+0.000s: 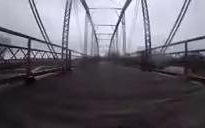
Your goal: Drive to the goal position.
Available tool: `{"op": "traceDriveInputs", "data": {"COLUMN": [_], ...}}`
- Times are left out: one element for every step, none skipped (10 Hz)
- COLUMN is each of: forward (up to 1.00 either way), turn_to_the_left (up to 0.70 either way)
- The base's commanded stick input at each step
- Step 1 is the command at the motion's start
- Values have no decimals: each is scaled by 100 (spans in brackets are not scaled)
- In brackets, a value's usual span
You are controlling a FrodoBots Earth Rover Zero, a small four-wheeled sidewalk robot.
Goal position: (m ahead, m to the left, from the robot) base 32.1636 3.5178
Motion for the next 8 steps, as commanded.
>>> {"op": "traceDriveInputs", "data": {"forward": [100,100,100,100,100,100,100,100], "turn_to_the_left": [4,5,4,2,1,0,-22,-36]}}
